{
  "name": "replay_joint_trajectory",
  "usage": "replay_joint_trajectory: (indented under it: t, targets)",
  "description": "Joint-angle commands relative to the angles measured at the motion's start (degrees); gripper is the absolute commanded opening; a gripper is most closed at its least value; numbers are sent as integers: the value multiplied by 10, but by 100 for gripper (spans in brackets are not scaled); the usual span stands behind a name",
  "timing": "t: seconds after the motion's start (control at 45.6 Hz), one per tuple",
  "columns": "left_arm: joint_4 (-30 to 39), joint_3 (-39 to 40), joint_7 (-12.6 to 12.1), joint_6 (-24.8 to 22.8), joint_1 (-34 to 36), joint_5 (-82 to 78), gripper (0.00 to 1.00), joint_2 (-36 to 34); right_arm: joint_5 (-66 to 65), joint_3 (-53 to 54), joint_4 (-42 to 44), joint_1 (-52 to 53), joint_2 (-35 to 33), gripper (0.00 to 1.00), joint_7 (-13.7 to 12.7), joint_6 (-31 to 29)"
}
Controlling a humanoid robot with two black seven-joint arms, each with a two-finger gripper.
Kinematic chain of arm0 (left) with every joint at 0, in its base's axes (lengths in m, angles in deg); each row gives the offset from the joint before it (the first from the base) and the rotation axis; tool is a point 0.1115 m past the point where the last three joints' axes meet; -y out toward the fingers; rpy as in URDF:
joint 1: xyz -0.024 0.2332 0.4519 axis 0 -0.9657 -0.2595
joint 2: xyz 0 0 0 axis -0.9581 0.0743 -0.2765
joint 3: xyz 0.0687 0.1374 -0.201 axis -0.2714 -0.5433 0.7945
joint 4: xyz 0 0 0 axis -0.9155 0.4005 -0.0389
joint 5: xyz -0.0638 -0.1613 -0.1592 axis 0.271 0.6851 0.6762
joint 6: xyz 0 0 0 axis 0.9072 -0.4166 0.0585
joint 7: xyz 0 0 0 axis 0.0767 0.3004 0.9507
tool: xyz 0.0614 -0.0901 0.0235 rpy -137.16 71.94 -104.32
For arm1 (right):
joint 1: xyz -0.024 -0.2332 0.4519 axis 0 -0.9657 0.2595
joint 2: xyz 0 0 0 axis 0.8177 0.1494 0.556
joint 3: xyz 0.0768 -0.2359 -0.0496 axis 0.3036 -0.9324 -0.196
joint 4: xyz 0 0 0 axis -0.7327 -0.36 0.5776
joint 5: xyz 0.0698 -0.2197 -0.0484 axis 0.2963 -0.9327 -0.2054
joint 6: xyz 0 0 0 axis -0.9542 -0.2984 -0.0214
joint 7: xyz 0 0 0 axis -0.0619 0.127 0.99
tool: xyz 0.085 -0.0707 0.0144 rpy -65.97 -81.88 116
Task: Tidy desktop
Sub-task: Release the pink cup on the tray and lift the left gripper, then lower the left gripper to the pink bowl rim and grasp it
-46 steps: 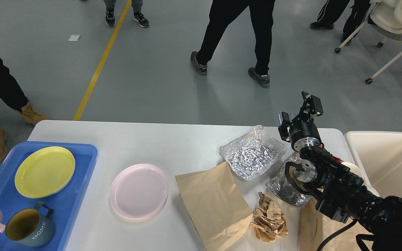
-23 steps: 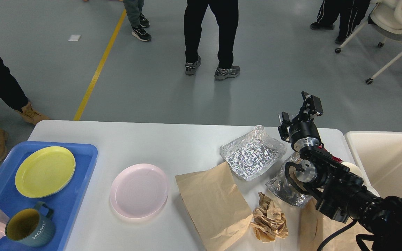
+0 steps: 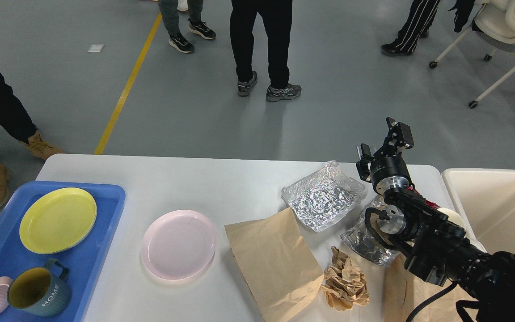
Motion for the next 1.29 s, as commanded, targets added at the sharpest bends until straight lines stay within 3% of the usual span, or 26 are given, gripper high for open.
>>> replay_joint_trajectory:
  t: [0.0,0.11,0.329,0.526,0.855,1.074,1.272]
  targets:
    - [5,-55,7,0,67,2,93,0,0,0,0,0,0,100,0,0]
    - [15,-150,10,0,155,10,93,11,0,0,0,0,-1,100,0,0]
    - [45,-229,10,0,265,11,95,110,0,0,0,0,0,100,0,0]
    - [68,-237,10,0,329,11,94,237,0,0,0,0,0,100,0,0]
    - [151,-234,9,0,426,40,95,381,0,0,0,0,0,100,0,0]
    - [165,-219,8,0,419,46,95,459,0,0,0,0,0,100,0,0]
    - [155,-142,1,0,337,50,95,460,0,0,0,0,0,100,0,0]
